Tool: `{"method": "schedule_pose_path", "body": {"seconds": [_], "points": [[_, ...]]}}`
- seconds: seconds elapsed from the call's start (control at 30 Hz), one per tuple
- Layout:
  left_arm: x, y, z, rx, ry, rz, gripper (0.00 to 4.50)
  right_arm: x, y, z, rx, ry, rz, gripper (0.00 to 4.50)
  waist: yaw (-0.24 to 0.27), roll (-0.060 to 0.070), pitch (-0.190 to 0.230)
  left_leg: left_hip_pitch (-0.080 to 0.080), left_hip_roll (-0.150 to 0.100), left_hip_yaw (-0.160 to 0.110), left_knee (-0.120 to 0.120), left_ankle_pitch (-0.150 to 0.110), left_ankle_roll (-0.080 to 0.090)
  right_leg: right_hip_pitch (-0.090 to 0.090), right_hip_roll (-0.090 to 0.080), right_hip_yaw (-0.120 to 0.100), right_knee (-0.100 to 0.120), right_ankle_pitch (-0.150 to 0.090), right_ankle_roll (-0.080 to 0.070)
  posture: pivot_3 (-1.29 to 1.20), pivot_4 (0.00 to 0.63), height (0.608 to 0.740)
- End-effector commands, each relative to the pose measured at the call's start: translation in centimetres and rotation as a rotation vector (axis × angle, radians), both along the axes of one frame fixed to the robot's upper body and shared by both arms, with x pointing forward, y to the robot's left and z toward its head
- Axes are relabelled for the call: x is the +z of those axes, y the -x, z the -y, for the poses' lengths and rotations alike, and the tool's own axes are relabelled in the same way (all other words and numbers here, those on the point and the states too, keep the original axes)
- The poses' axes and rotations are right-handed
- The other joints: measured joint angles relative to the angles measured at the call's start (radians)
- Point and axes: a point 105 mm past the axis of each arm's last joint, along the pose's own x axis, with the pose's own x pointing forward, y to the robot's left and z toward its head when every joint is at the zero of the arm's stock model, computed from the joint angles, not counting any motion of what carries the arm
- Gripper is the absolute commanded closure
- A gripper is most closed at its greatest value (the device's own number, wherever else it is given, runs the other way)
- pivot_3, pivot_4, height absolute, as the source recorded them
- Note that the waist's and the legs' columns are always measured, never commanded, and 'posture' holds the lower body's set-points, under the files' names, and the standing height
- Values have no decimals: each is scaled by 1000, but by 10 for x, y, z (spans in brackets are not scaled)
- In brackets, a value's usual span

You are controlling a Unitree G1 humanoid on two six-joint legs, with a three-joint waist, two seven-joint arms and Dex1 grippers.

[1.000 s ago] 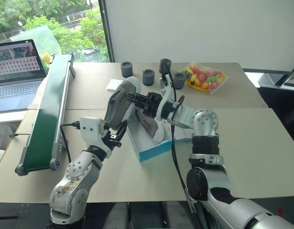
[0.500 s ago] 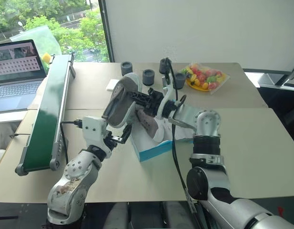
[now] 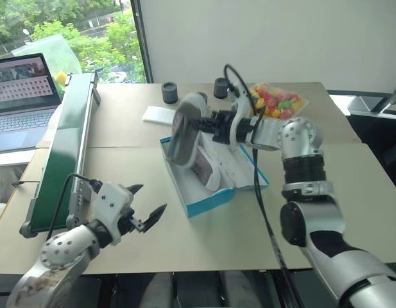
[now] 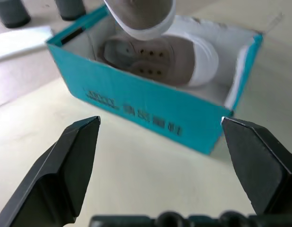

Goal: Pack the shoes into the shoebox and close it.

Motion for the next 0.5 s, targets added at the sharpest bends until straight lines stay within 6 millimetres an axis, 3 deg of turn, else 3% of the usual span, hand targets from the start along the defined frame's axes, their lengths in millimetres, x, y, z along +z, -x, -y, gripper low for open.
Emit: {"method": "schedule_pose_path", "body": {"seconds": [0.03,0.2,0.5], "points": [[12,3,-1,-78,-22,43,121,12,7,-12,111,80,27,4101,-7,1,0,0,0,0,0,0,0,0,0,0,0,0,0,0,150,726],[14,-3,-9,-88,-50,57,121,-20,3,-23,144,247,34,4101,-9,1,0,0,0,0,0,0,0,0,0,0,0,0,0,0,150,726],[11,0,-3,-96,-38,56,121,-47,-8,-45,156,375,60,4101,-11,1,0,0,0,0,0,0,0,-1,0,0,1,0,0,0,150,726]]}}
